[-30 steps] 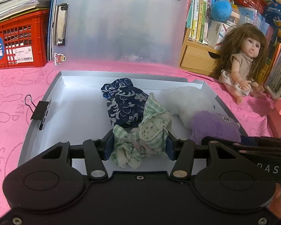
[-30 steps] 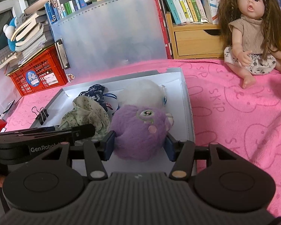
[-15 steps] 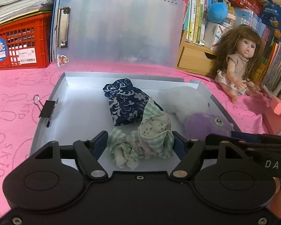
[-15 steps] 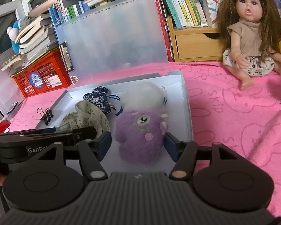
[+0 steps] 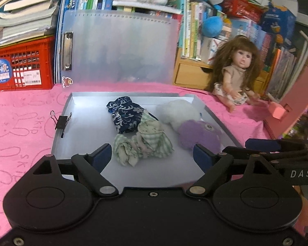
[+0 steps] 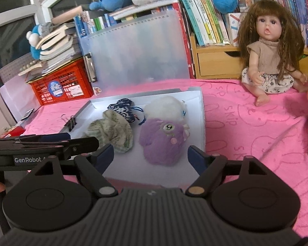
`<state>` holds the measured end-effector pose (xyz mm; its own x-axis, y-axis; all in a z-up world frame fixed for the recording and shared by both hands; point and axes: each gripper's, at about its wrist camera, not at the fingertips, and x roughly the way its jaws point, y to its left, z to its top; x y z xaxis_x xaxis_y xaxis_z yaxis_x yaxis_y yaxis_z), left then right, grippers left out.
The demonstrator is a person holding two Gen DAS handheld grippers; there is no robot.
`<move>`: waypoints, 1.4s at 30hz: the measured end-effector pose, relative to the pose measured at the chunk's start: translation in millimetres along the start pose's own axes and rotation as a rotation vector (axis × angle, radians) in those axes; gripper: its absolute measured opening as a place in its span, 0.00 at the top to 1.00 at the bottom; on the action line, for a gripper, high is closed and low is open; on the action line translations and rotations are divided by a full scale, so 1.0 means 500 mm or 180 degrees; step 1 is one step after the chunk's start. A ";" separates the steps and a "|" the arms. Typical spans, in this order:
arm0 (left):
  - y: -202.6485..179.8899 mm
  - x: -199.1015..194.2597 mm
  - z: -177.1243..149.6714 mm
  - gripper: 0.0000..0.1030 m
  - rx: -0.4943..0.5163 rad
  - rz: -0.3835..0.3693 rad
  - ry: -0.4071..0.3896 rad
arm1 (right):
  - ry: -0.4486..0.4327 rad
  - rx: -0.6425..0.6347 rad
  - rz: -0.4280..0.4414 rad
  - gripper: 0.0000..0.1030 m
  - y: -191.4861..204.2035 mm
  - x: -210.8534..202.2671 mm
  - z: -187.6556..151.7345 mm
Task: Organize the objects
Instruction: 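Lower the cloth into the box with the left tool while the right tool lowers the plush there, then withdraw both tools and move the left tool toward the red knitted toy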
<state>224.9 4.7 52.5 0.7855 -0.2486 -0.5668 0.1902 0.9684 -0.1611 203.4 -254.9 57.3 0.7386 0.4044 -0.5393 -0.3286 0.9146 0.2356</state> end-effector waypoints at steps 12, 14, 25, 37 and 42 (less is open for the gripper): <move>-0.016 -0.102 -0.060 0.14 0.0151 -0.0142 -0.0112 | -0.0143 -0.0353 -0.0023 0.11 0.030 -0.080 -0.044; -0.015 -0.112 -0.068 0.13 0.0131 -0.0157 -0.0119 | -0.0154 -0.0366 -0.0032 0.11 0.030 -0.089 -0.052; -0.041 -0.150 -0.117 0.13 0.0152 -0.0237 -0.0121 | -0.0134 -0.0355 -0.0147 0.09 0.011 -0.124 -0.097; -0.075 -0.196 -0.172 0.13 0.0258 -0.0342 -0.0106 | -0.0115 -0.0313 -0.0288 0.09 -0.010 -0.157 -0.154; -0.094 -0.229 -0.199 0.13 0.0239 -0.0388 -0.0144 | -0.0117 -0.0319 -0.0327 0.09 -0.012 -0.171 -0.178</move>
<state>67.3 -14.1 44.4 0.7793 -0.3649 -0.5095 0.3280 0.9303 -0.1645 89.9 -295.3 29.9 0.7919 0.3100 -0.5261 -0.3059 0.9470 0.0977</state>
